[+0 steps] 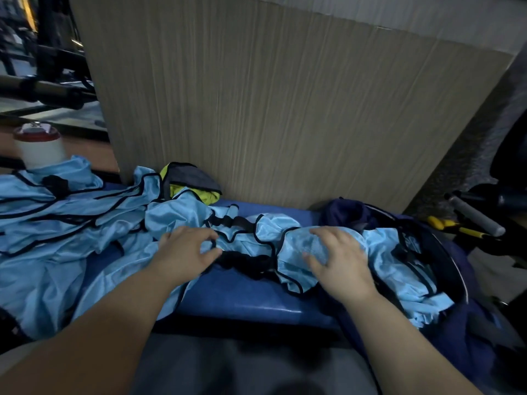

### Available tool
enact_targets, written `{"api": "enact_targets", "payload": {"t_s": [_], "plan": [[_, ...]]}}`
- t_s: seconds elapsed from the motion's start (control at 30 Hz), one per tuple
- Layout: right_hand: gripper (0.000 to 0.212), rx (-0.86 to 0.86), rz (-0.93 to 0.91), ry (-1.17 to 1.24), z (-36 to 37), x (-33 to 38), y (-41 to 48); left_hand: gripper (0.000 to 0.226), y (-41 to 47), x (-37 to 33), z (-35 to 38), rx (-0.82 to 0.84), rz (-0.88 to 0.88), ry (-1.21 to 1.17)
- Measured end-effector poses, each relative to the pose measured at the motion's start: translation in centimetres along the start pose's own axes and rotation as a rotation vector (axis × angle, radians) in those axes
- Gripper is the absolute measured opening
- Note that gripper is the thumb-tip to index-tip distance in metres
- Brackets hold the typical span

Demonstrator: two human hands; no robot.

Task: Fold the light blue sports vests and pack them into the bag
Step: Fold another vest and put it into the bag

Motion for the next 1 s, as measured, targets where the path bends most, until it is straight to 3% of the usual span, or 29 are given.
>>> {"api": "enact_targets", "payload": {"t_s": [0.07,0.13,0.33,0.47,0.53,0.6,0.67,0.77,0.87,0.93,1.0], "plan": [[0.050,0.212,0.066,-0.044,2.7,-0.3,-0.3,0.032,-0.3,0.1,1.1,0.044,-0.008,-0.016],[0.028,0.273,0.065,-0.089,3.6,-0.3,-0.6,0.024,-0.6,0.2,1.3,0.065,-0.037,-0.167],[0.004,0.102,0.055,0.063,2.2,-0.3,-0.2,0.022,-1.4,-2.5,0.8,0.175,0.048,-0.489],[0.018,-0.056,0.092,0.402,1.2,0.8,-0.3,0.021,-3.2,-5.0,2.1,0.425,0.173,-0.533],[0.015,-0.047,0.116,0.466,1.5,1.2,-0.3,0.021,-4.1,-5.3,3.1,0.571,0.196,-0.536],[0.009,0.063,0.168,0.485,2.8,1.5,-0.4,0.020,-4.2,-4.9,3.3,0.603,0.180,-0.528],[0.018,0.167,0.204,0.405,4.1,1.7,-0.5,0.015,-3.0,-3.8,2.6,0.474,0.117,-0.486],[0.039,0.164,0.100,0.221,4.7,3.0,-0.1,0.010,-0.8,0.0,0.5,0.124,-0.100,-0.416],[0.058,0.201,-0.042,0.201,5.7,5.7,0.9,0.026,0.0,3.7,-2.3,-0.240,-0.284,-0.234],[0.070,0.251,-0.112,0.186,6.7,7.4,1.6,0.047,0.1,5.5,-2.6,-0.283,-0.406,-0.199],[0.082,0.319,-0.136,0.168,8.1,8.6,2.2,0.067,0.5,6.6,-1.6,-0.208,-0.470,-0.249]]}}
Point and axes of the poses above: each hand's wrist, its own y-axis towards the middle knuckle, its own z-axis out of the palm, x = y × z, the point moved 9 cm from there along y, towards the middle knuckle, and after that the axes turned 7 degrees about -z, right-handed, at the moved point
